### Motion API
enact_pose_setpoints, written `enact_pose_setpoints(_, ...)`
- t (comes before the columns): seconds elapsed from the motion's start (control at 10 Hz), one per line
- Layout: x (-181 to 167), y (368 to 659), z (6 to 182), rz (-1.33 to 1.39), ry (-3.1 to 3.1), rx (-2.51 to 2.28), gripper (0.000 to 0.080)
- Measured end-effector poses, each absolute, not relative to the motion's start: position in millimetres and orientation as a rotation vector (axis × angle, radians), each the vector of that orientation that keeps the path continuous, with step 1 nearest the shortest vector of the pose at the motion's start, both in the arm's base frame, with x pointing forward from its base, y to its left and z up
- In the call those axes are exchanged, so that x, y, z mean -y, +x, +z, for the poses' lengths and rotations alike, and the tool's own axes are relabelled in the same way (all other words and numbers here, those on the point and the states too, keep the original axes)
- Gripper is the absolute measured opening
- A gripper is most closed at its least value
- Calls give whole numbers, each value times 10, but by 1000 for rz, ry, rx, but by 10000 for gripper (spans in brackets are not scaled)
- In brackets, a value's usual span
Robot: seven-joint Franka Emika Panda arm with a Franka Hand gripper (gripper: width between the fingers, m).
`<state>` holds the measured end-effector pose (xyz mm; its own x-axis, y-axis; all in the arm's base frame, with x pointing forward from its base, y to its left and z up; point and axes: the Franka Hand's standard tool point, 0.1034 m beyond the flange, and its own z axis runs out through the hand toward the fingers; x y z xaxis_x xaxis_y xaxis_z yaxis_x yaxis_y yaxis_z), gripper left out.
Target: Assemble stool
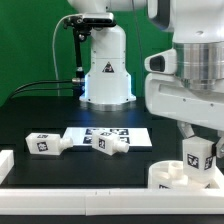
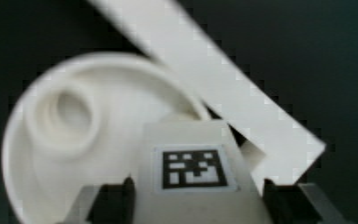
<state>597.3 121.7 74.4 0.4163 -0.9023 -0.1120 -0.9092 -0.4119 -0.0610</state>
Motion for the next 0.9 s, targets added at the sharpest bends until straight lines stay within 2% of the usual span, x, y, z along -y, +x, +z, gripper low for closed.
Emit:
enact_pose_setpoints(0.6, -1342, 5975, 759, 199, -2100, -2110, 340)
enact_pose_setpoints(0.9, -1218, 6038, 752, 243, -1644, -2365, 340)
